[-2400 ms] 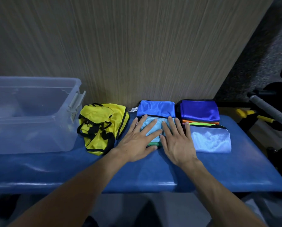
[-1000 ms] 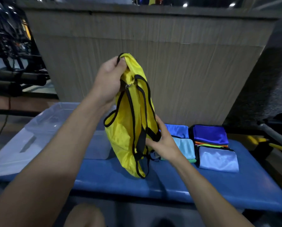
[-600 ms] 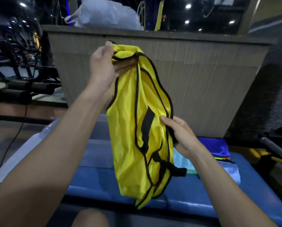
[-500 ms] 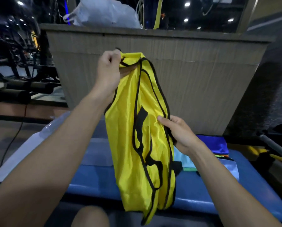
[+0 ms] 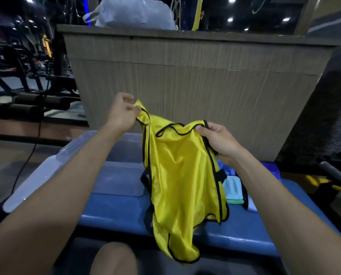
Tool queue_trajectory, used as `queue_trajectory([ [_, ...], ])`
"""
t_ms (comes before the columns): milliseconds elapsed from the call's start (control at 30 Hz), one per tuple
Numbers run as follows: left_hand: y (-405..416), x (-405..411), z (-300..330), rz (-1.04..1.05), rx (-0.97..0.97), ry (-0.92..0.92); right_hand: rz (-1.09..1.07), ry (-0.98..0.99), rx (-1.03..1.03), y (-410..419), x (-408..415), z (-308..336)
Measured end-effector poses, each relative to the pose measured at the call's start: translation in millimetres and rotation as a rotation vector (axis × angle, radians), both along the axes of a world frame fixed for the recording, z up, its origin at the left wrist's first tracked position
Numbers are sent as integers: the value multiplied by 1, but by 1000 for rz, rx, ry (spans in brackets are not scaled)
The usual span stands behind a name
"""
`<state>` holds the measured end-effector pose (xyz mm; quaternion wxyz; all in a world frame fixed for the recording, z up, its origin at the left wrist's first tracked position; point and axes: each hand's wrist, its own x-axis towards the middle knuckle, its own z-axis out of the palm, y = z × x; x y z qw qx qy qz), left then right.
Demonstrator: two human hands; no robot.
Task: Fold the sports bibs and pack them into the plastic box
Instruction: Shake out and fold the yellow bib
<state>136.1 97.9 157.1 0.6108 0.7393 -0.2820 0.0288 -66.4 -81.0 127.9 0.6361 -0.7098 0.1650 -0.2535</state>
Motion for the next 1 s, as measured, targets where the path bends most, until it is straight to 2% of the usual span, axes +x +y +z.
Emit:
queue_trajectory([
  [67,5,-1,-1,55,380,-394,51,-7,-39,1,6,9],
  [100,7,-7,0,-12,486,-569,92,9,-95,2,8,14],
  [133,7,-18,1,-159,523,-649,132,40,-178,5,10,20],
  [233,-7,-53,1,-584,510,-588,287,126,-392,12,12,32],
  [300,-18,-60,-2,-679,462,-505,329,113,-437,14,9,37],
  [367,-22,-58,-1,-720,392,-396,253,75,-389,12,0,37],
  [467,-26,-59,4,-668,213,-273,141,-2,-214,5,-18,21],
  [567,-31,-68,26,-598,80,-295,198,120,-116,11,-32,-18],
  [667,-34,-74,53,-526,77,-401,150,312,-204,15,-40,-59],
  [733,-32,-70,67,-420,29,-439,68,362,-217,8,-48,-77],
  [833,-25,-61,77,-243,14,-446,13,363,-130,-3,-69,-86],
  [1000,-20,-51,70,26,125,-494,-38,350,36,-26,-94,-74],
])
